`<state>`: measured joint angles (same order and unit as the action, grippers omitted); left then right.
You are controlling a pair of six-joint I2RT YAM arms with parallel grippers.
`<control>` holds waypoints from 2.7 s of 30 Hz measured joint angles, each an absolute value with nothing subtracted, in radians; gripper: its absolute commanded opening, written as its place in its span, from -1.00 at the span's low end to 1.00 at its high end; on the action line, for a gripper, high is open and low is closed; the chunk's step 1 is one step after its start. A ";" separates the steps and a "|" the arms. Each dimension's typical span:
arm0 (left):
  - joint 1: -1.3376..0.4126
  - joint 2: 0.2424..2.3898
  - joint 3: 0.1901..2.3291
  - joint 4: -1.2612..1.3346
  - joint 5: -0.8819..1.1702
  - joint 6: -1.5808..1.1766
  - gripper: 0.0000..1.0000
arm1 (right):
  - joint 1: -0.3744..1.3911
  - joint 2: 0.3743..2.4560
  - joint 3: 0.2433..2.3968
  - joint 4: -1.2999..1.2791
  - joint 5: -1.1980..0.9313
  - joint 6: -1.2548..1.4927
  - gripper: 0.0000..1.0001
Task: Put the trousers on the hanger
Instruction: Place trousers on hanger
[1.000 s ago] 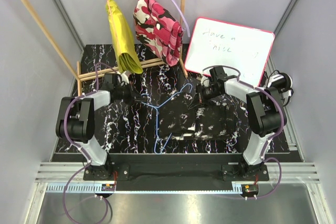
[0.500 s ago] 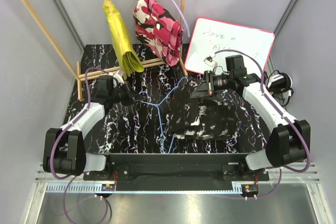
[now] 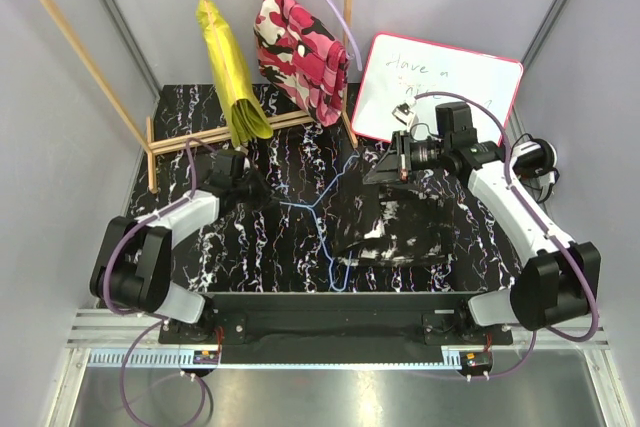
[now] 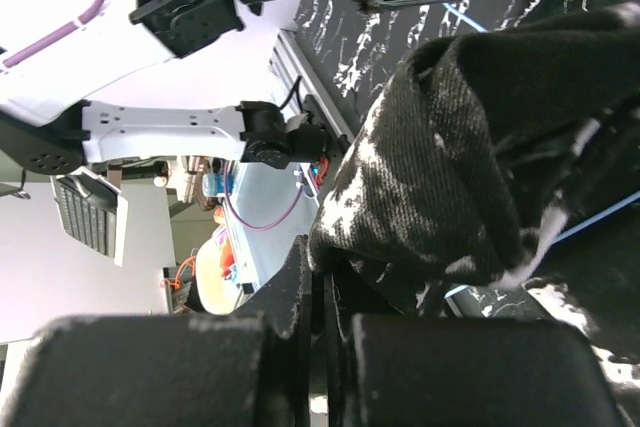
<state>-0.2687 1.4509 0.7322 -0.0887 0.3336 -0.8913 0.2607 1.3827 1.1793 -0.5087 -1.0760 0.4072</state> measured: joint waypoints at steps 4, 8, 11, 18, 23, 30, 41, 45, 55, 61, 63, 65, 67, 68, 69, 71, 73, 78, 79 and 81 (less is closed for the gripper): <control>-0.231 1.453 0.748 -0.142 0.321 -0.873 -1.00 | 0.261 1.364 1.180 -0.498 -1.083 0.434 -1.00; -0.129 1.401 0.751 -0.221 0.320 -0.810 -1.00 | 0.252 1.333 1.179 -0.499 -1.087 0.445 -1.00; -0.062 1.332 0.750 -0.270 0.315 -0.759 -1.00 | 0.200 1.319 1.181 -0.535 -1.113 0.404 -1.00; -0.024 1.249 0.718 -0.299 0.303 -0.721 -1.00 | 0.072 1.514 1.282 -0.872 -0.984 0.005 -1.00; -0.019 1.250 0.704 -0.307 0.287 -0.703 -1.00 | 0.071 1.641 1.275 -0.935 -0.799 -0.163 -1.00; -0.019 1.269 0.704 -0.306 0.286 -0.691 -1.00 | 0.071 1.746 1.256 -0.868 -0.635 -0.242 -1.00; -0.015 1.303 0.633 -0.231 0.288 -0.682 -1.00 | 0.088 1.700 1.235 -0.870 -0.728 -0.216 -1.00; -0.014 1.311 0.612 -0.215 0.287 -0.683 -1.00 | 0.144 1.547 1.289 -0.881 -0.844 -0.168 -1.00; -0.025 1.327 0.612 -0.208 0.286 -0.682 -1.00 | 0.146 1.478 1.387 -0.960 -0.889 -0.196 -1.00; -0.025 1.327 0.613 -0.213 0.280 -0.673 -1.00 | 0.083 1.689 1.377 -0.967 -0.725 -0.322 -1.00; -0.025 1.327 0.613 -0.215 0.280 -0.669 -1.00 | 0.075 1.753 1.364 -0.960 -0.673 -0.353 -0.99; -0.025 1.327 0.613 -0.217 0.281 -0.664 -1.00 | 0.072 1.814 1.351 -0.948 -0.624 -0.379 -0.95; -0.025 1.327 0.616 -0.221 0.281 -0.659 -1.00 | 0.071 1.850 1.341 -0.934 -0.587 -0.400 -0.83; -0.025 1.327 0.617 -0.224 0.281 -0.657 -1.00 | 0.073 1.863 1.330 -0.924 -0.562 -0.410 -0.44; -0.025 1.325 0.619 -0.232 0.282 -0.654 -1.00 | 0.076 1.871 1.315 -0.910 -0.534 -0.423 -0.30; -0.025 1.316 0.619 -0.240 0.284 -0.652 -1.00 | 0.078 1.866 1.302 -0.900 -0.490 -0.438 -0.16; -0.025 1.295 0.619 -0.250 0.287 -0.651 -1.00 | 0.077 1.845 1.285 -0.888 -0.449 -0.457 -0.09; -0.025 1.265 0.619 -0.254 0.294 -0.646 -1.00 | 0.082 1.696 1.293 -0.899 -0.437 -0.477 0.24; -0.025 1.265 0.619 -0.254 0.294 -0.644 -1.00 | 0.093 1.651 1.310 -0.902 -0.438 -0.481 0.25; -0.025 1.265 0.619 -0.255 0.295 -0.643 -1.00 | 0.134 1.592 1.340 -0.902 -0.442 -0.486 0.26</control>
